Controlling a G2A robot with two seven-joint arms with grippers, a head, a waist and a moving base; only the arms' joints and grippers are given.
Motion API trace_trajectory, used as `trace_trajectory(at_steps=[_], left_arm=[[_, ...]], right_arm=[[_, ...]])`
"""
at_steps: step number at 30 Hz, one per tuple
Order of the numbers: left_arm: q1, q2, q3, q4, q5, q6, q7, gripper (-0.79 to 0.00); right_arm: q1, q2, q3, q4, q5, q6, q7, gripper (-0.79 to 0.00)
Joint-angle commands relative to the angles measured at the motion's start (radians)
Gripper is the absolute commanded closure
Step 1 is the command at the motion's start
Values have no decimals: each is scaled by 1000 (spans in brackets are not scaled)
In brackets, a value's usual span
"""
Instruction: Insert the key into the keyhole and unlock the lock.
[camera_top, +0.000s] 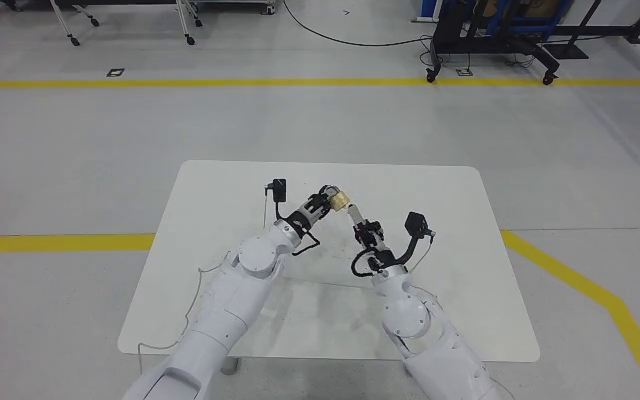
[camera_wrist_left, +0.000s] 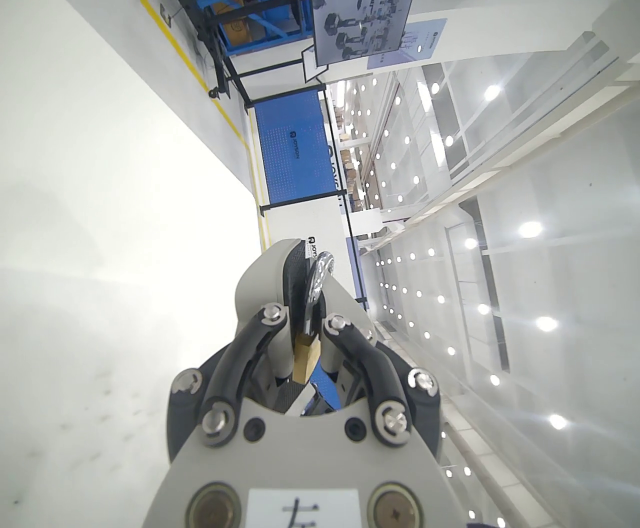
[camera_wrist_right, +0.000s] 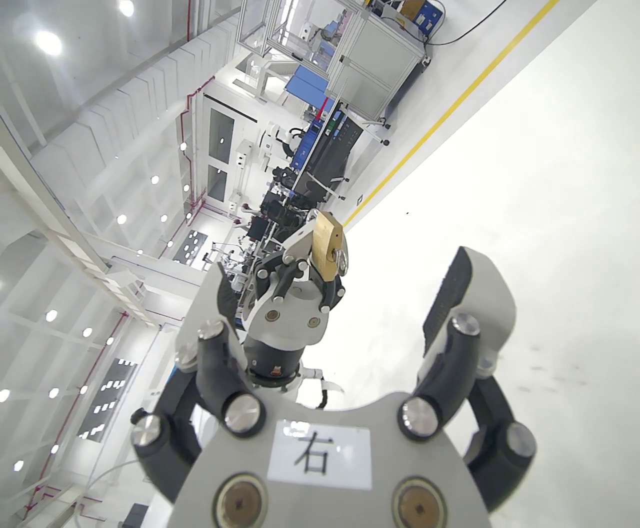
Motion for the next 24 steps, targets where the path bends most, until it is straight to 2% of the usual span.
trace_trajectory(at_steps=[1,2,3,4,5,7,8,13,18,20,24], left_arm=[[2,1,7,-2,53,-22,24,0],[4,1,11,-3,67,-29,29,0],[6,0,14,-4,76,-35,31,0],[7,0,15,-4,79,-38,35,0],[7,0,16,-4,85,-41,38,0],[6,0,17,-4,104,-51,53,0],[7,-1,16,-4,107,-56,60,0],[7,0,13,-3,134,-76,83,0],[9,-1,22,0,161,-82,71,0],[14,-6,22,4,105,-59,41,0],[5,-14,-3,14,-90,65,-66,0]], right_arm=[[-11,4,28,-6,75,-47,76,-785],[-15,6,39,-6,108,-65,117,-785],[-18,9,51,-6,135,-79,158,-625],[-20,11,64,-6,154,-89,187,-385],[-23,14,73,-7,169,-99,216,-302],[-29,17,91,-10,199,-111,264,-68],[-33,19,100,-12,212,-114,286,0],[-43,33,140,-19,193,-94,386,0],[-38,38,143,-12,158,-74,411,0],[-34,36,140,-10,184,-146,415,0],[-41,39,160,26,244,-351,448,0]])
